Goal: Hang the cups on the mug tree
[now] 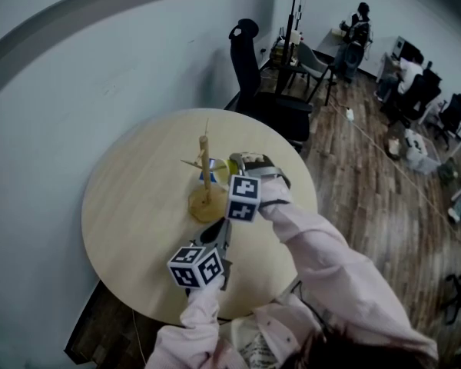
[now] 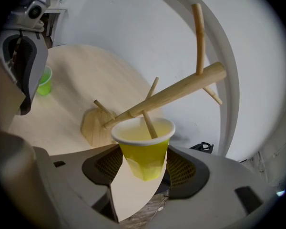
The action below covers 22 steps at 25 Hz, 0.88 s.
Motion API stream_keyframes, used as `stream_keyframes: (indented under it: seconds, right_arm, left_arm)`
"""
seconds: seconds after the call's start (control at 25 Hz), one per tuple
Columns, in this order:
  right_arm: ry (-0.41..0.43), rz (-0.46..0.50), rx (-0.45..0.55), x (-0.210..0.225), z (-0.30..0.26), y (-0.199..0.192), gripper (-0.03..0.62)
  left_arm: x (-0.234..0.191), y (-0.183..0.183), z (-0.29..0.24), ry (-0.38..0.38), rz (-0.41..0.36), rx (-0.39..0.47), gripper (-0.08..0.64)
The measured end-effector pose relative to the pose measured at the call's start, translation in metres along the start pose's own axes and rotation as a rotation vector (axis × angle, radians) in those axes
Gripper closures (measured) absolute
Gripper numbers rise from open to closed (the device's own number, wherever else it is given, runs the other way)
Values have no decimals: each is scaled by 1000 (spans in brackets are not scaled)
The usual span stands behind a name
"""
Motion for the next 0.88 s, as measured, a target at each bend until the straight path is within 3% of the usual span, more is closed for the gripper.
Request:
stream_keyframes:
  seconds: [0.88]
  right_arm:
    - [-63,83,-37,-1,2,18,301]
  left_arm:
    - [-5,0,15,-12,8,1,558]
Point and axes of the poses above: the fingertips, and each gripper's own axes: z backward along the fingers, x to its right, y out of its top, the point moved 3 cm from there along z, backward along the fingers, and after that the axes turned 6 degrees about z, right-handed, at the moved point
